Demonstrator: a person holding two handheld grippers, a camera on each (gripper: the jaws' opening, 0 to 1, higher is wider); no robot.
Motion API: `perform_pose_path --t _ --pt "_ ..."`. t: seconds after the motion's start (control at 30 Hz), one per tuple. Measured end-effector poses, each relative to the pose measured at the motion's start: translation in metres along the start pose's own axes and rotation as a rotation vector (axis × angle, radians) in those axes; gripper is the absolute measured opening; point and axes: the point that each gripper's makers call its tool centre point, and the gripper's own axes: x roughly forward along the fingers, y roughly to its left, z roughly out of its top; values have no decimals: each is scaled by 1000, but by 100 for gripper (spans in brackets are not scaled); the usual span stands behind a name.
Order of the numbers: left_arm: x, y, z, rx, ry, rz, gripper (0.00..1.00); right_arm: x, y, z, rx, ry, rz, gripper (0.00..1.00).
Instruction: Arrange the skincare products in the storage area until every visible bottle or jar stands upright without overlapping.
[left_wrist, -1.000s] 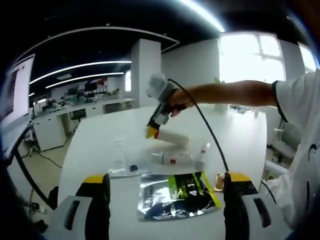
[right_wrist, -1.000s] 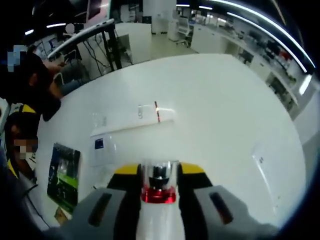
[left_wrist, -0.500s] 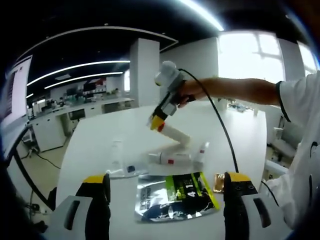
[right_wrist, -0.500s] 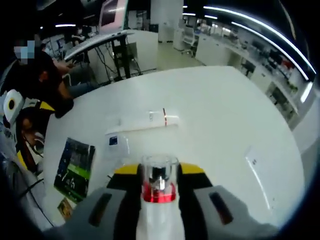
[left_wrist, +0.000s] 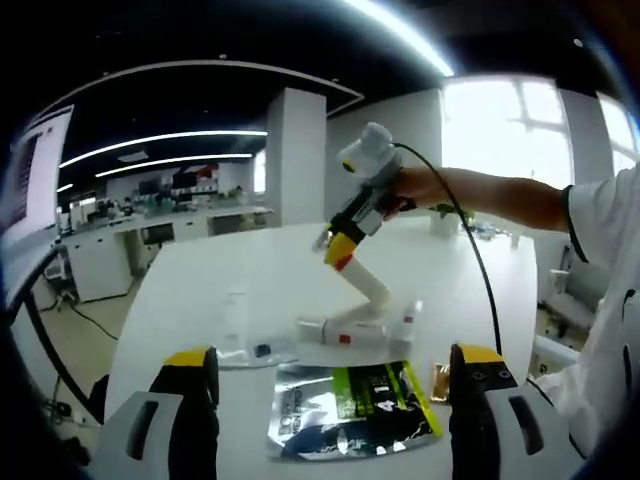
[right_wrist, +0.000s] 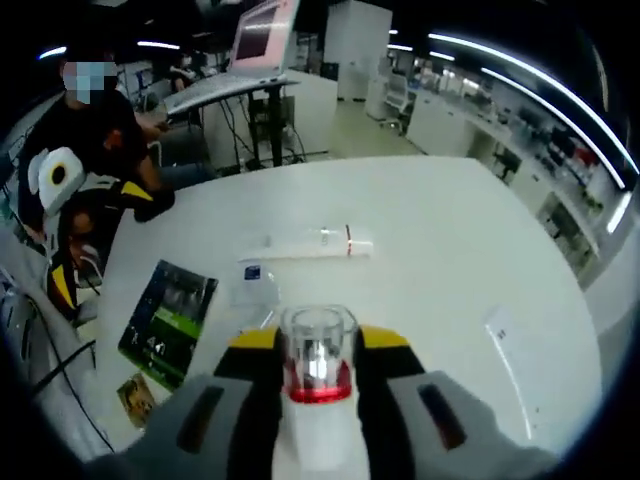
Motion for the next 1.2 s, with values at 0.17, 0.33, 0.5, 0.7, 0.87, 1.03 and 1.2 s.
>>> perform_pose_path --t 0.17,0.33,0.5,0.7,0.87,1.03,1.2 --pt "5 -3 3 -35 -26 -22 98 -10 5 -3 -13 -13 1 27" --pt "15 -6 4 -23 -38 -32 98 -22 1 -5 -6 -49 3 27" --pt "26 -11 6 -1 -55 -37 97 -33 4 -9 -17 -85 14 27" --pt "42 -28 12 -17 -93 -71 96 -45 1 -13 -10 -148 23 27" --pt "49 -40 16 -14 -114 -93 96 -51 -1 -15 1 -176 28 27" --pt "52 -42 15 -30 -122 -90 96 -54 0 -16 -6 -203 34 27" --pt "50 -39 12 -34 -122 -70 95 -58 1 -16 -17 -242 49 27"
